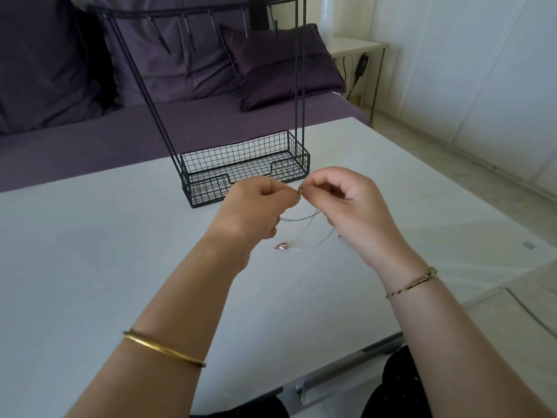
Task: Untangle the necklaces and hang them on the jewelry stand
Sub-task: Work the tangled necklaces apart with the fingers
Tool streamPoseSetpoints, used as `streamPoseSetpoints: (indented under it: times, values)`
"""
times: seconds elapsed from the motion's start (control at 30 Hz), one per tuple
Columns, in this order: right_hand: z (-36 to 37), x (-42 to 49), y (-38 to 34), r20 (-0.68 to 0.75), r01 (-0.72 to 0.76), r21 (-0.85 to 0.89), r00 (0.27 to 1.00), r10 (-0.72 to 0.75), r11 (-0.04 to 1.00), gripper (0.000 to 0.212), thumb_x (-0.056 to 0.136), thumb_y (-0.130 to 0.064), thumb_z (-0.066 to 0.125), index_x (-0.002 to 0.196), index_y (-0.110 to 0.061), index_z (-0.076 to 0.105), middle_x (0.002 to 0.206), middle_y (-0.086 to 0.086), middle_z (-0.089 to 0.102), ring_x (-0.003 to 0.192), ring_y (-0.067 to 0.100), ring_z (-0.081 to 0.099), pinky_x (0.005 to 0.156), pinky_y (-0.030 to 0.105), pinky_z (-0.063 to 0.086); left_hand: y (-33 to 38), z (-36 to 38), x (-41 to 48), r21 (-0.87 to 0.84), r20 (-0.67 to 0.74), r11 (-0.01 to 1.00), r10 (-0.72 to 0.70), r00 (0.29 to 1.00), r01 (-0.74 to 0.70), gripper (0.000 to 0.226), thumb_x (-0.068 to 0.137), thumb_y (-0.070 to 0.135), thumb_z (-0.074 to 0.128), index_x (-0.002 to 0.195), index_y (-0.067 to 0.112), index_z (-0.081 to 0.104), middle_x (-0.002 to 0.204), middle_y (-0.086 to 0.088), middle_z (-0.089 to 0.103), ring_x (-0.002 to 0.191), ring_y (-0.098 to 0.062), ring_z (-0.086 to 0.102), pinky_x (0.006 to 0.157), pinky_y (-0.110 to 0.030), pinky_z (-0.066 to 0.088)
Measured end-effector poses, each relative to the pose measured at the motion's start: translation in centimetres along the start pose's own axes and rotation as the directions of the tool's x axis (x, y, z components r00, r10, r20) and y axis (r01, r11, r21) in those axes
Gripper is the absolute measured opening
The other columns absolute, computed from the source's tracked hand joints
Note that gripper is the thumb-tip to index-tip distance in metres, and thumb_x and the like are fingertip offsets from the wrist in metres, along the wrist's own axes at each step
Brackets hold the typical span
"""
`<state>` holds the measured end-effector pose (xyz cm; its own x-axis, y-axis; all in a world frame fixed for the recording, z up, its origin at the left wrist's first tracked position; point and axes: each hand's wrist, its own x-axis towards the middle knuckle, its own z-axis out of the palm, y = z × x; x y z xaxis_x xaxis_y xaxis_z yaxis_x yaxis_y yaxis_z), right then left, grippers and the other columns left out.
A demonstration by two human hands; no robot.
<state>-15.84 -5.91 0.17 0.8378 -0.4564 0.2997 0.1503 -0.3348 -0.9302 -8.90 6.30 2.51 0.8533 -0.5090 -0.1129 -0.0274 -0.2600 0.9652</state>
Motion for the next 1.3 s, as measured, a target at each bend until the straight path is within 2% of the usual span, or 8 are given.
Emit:
streamPoseSetpoints:
  times: [0.07, 0.2, 0.37, 0.57, 0.73, 0.9, 1.2, 1.3]
  values:
    - [0.0, 0.1, 0.0, -0.013, -0.04, 0.028, 0.999, 0.04, 0.999, 0.01, 0.087, -0.006, 0.061, 0.079, -0.01, 0.066, 0.048, -0.015, 0.045, 0.044, 0.001, 0.037, 0.045, 0.01, 0.028, -0.1, 0.1, -0.2, 0.1, -0.048, 0.989, 0.114, 0.992, -0.109, 0.011, 0.085, 0.012, 0.065, 0.078, 0.021, 0.064, 0.054, 0.01, 0.043, 0.049, -0.006, 0.039, 0.055, -0.022, 0.038]
    - [0.0, 0.1, 0.0, 0.021, -0.166, 0.181, 0.986, 0.165, 0.969, 0.011, 0.088, -0.006, 0.059, 0.078, -0.007, 0.065, 0.057, -0.001, 0.042, 0.042, 0.005, 0.032, 0.042, 0.016, 0.025, -0.1, 0.3, -0.5, 0.252, -0.048, 0.913, 0.342, 0.938, -0.32, 0.014, 0.084, 0.005, 0.063, 0.084, 0.019, 0.063, 0.052, 0.007, 0.038, 0.043, -0.003, 0.034, 0.044, -0.011, 0.029]
    - [-0.1, 0.2, -0.2, 0.079, -0.288, 0.3, 0.958, 0.277, 0.91, 0.011, 0.088, -0.002, 0.055, 0.08, -0.004, 0.061, 0.062, 0.004, 0.04, 0.048, 0.013, 0.024, 0.047, 0.024, 0.017, -0.3, 0.6, -0.3, 0.372, -0.057, 0.833, 0.461, 0.886, -0.409, 0.014, 0.085, 0.007, 0.062, 0.078, 0.019, 0.061, 0.052, 0.008, 0.035, 0.048, -0.006, 0.032, 0.046, -0.016, 0.028]
    - [0.0, 0.2, -0.1, 0.099, -0.323, 0.318, 0.946, 0.307, 0.891, 0.019, 0.09, -0.003, 0.053, 0.073, -0.008, 0.058, 0.063, 0.004, 0.041, 0.049, 0.013, 0.025, 0.046, 0.023, 0.018, -0.1, 1.0, -0.4, 0.455, -0.042, 0.761, 0.538, 0.842, -0.463, 0.016, 0.082, 0.003, 0.059, 0.075, 0.018, 0.059, 0.052, 0.007, 0.039, 0.052, -0.008, 0.036, 0.048, -0.017, 0.031]
    - [0.1, 0.2, -0.1, 0.159, -0.358, 0.413, 0.934, 0.321, 0.837, 0.025, 0.091, 0.0, 0.051, 0.069, -0.01, 0.056, 0.063, 0.003, 0.041, 0.047, 0.011, 0.028, 0.045, 0.021, 0.02, 0.0, 1.2, -0.4, 0.448, -0.059, 0.765, 0.542, 0.839, -0.463, 0.022, 0.079, 0.0, 0.056, 0.07, 0.019, 0.053, 0.051, 0.008, 0.038, 0.051, -0.005, 0.037, 0.048, -0.014, 0.032]
    - [0.0, 0.2, 0.1, 0.206, -0.396, 0.452, 0.918, 0.339, 0.799, 0.024, 0.091, 0.0, 0.051, 0.07, -0.01, 0.056, 0.062, 0.002, 0.042, 0.045, 0.009, 0.029, 0.043, 0.019, 0.022, 0.0, 1.2, -0.3, 0.473, -0.035, 0.734, 0.568, 0.822, -0.487, 0.02, 0.079, -0.002, 0.056, 0.071, 0.016, 0.055, 0.052, 0.009, 0.037, 0.053, -0.005, 0.037, 0.049, -0.016, 0.032]
    - [-0.3, 0.1, -0.2, 0.176, -0.41, 0.316, 0.912, 0.372, 0.856, 0.026, 0.087, -0.004, 0.053, 0.062, -0.01, 0.058, 0.064, 0.006, 0.041, 0.048, 0.013, 0.029, 0.044, 0.022, 0.023, -0.1, 1.2, -0.2, 0.602, 0.027, 0.643, 0.577, 0.817, -0.474, 0.015, 0.079, 0.0, 0.053, 0.076, 0.015, 0.057, 0.055, 0.009, 0.04, 0.053, -0.008, 0.038, 0.05, -0.029, 0.037]
    - [-0.3, 0.2, -0.2, 0.134, -0.414, 0.24, 0.91, 0.392, 0.878, 0.022, 0.085, -0.003, 0.052, 0.064, -0.009, 0.057, 0.06, 0.003, 0.041, 0.046, 0.013, 0.028, 0.043, 0.021, 0.024, 0.0, 1.4, -0.4, 0.637, 0.062, 0.604, 0.58, 0.812, -0.479, 0.015, 0.08, 0.0, 0.052, 0.078, 0.014, 0.056, 0.059, 0.009, 0.041, 0.056, -0.008, 0.041, 0.048, -0.026, 0.038]
